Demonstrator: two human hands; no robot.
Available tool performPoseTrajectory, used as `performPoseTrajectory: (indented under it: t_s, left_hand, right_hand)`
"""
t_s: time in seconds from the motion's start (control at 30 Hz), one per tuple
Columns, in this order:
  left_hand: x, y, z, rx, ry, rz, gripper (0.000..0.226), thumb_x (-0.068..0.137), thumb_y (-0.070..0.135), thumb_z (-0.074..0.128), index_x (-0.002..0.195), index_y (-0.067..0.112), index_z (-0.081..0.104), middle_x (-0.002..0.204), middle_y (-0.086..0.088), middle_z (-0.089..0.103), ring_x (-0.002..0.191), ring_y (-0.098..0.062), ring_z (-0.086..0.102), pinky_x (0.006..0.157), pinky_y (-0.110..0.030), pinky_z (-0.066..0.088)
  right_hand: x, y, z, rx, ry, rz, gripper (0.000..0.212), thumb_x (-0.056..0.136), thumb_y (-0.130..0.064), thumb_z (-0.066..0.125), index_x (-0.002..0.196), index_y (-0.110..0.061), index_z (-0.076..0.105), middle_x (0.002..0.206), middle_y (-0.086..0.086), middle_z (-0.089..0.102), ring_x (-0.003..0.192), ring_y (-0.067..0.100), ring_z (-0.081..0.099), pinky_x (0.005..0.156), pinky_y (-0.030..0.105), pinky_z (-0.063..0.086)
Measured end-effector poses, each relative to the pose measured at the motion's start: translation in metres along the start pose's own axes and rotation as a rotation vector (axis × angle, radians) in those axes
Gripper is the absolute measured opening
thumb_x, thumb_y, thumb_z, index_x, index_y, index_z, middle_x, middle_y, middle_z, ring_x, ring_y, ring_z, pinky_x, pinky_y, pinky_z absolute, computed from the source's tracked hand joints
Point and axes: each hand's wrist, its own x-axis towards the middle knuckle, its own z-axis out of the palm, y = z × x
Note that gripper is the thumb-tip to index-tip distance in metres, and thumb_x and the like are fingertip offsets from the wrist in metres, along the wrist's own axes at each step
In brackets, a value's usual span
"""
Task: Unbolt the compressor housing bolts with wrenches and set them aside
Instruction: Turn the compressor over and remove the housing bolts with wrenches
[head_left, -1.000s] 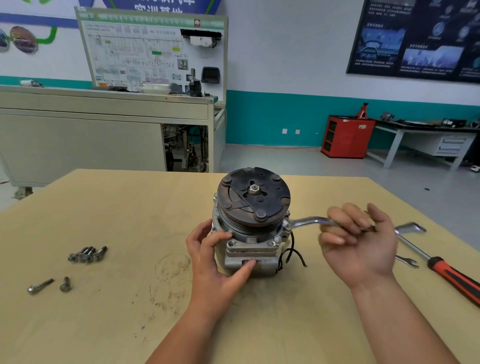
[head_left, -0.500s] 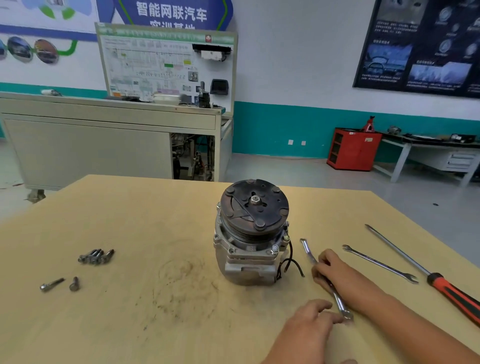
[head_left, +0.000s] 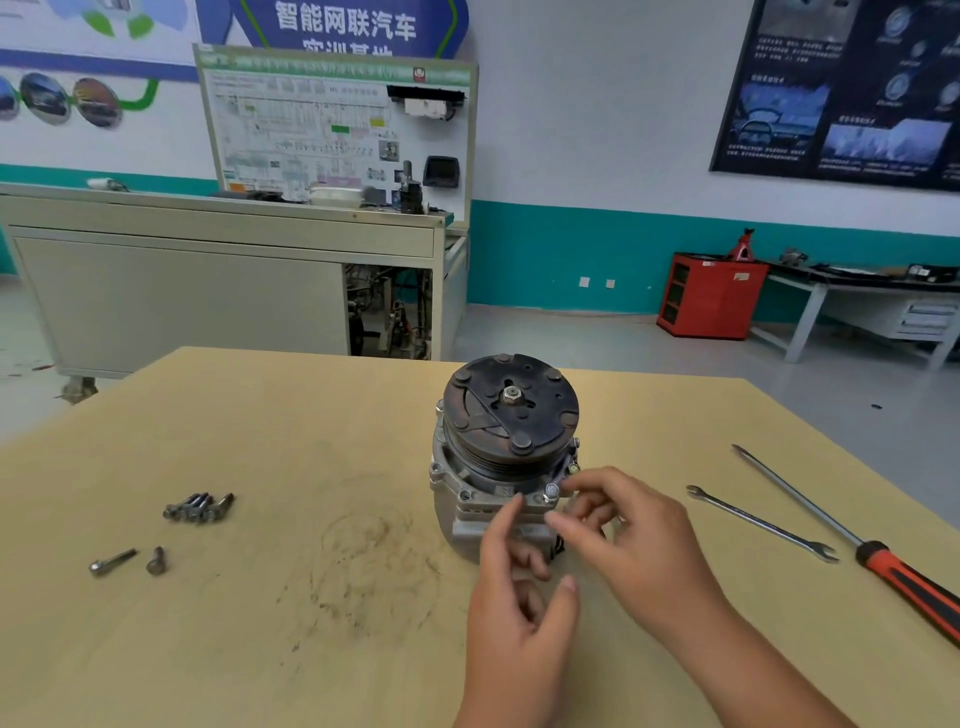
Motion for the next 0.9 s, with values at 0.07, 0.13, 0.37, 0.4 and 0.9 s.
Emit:
performPoseTrajectory:
  t_s: [0.07,0.13,0.37,0.4,0.9]
  left_hand:
    - [0.003,0.004,-0.001,0.046,-0.059,-0.016,0.064,0.070,0.022,0.061,0.129,0.036,0.042,0.072,0.007,0.051,0.051,-0.004,0.038,0.054,-0.016,0.035]
    - [0.005,0.008,0.001,0.043,-0.112,-0.051,0.063,0.071,0.023,0.059,0.129,0.039,0.041,0.065,0.012,0.052,0.054,-0.002,0.042,0.056,-0.014,0.036]
    - [0.011,0.022,0.008,-0.171,-0.096,-0.163,0.051,0.070,0.022,0.056,0.121,0.027,0.049,0.058,0.010,0.049,0.053,-0.002,0.042,0.056,-0.015,0.036]
    - [0.011,0.022,0.009,-0.185,-0.091,-0.170,0.051,0.071,0.021,0.056,0.121,0.026,0.048,0.058,0.010,0.049,0.052,-0.002,0.042,0.056,-0.015,0.036]
    - [0.009,0.019,0.014,-0.245,-0.014,-0.159,0.041,0.074,0.017,0.058,0.113,0.021,0.048,0.055,0.013,0.043,0.050,-0.003,0.037,0.054,-0.017,0.033]
  right_hand:
    - [0.001,-0.005,0.010,-0.057,-0.021,0.055,0.033,0.069,-0.018,0.081,0.080,-0.038,0.056,0.066,-0.008,0.061,0.063,0.005,0.057,0.058,0.007,0.041]
    - [0.006,-0.006,0.013,-0.127,0.025,0.054,0.029,0.071,-0.015,0.079,0.077,-0.034,0.058,0.066,-0.009,0.061,0.068,0.006,0.058,0.059,0.007,0.041]
    - [0.015,-0.010,0.003,-0.266,-0.083,-0.046,0.009,0.078,-0.007,0.072,0.083,-0.014,0.070,0.072,-0.005,0.058,0.066,0.006,0.053,0.063,0.012,0.039]
    - [0.015,-0.009,0.002,-0.271,-0.101,-0.048,0.009,0.079,-0.007,0.071,0.086,-0.014,0.070,0.074,-0.007,0.057,0.068,0.005,0.054,0.062,0.010,0.038]
    - [0.004,-0.009,0.010,-0.050,0.034,0.173,0.028,0.074,-0.005,0.070,0.083,-0.027,0.055,0.087,-0.003,0.060,0.075,0.009,0.056,0.066,0.009,0.041]
